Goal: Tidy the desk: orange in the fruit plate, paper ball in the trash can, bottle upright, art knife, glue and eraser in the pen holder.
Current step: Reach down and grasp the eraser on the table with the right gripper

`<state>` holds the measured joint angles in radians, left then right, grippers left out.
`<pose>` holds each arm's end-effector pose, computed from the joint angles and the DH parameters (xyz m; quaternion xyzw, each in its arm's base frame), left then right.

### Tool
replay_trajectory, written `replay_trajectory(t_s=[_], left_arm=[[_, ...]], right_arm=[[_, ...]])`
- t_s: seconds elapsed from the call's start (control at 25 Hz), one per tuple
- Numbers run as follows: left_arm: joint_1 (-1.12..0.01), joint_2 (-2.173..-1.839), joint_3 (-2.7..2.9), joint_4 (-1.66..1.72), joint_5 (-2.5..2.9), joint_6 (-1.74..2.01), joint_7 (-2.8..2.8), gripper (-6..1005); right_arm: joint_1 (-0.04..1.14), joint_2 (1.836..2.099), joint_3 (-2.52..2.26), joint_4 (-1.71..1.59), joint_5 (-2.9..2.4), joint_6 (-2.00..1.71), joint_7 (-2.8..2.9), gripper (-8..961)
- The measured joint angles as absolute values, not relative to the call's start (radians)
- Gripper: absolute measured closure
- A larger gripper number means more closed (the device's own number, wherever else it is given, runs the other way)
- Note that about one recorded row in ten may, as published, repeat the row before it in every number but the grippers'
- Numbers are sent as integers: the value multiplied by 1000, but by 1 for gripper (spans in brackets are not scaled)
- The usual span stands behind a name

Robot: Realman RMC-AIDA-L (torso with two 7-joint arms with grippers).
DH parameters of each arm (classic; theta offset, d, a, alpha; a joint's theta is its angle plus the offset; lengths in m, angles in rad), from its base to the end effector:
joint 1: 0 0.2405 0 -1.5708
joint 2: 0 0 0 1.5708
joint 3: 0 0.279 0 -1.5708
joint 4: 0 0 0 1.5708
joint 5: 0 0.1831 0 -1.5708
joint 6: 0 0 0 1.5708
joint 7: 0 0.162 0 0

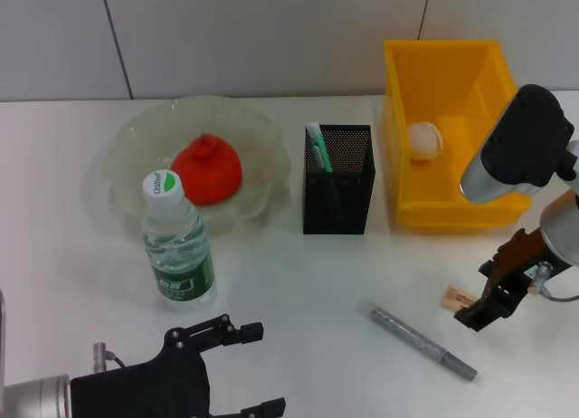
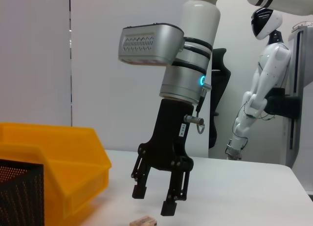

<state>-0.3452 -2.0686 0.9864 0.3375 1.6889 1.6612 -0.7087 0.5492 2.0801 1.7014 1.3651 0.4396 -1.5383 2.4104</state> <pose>-0.2761 0.2267 -0.0707 -0.9389 -0.0624 -0.3207 0.1084 0.2386 0.3361 -0.0263 -0.9212 0.2484 -0.2397 0.1797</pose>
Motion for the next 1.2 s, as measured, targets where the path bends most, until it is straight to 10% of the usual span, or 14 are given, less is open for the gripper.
replay_trajectory(t_s=[0.64,0.76,1.2], left_arm=[[-348,-2069,986,337,1689,1661,-709,190],[-348,-2069,986,338,1689,1661,-709,190],[-348,-2068,986,337,1689,1665,-709,190]], right_arm=[[594,2080,1700,1252,449,-1466,2405,337],[596,2081,1693,1242,450,-1454,2405,497],[616,2082,1675,1181,452,-1415,2415,525]])
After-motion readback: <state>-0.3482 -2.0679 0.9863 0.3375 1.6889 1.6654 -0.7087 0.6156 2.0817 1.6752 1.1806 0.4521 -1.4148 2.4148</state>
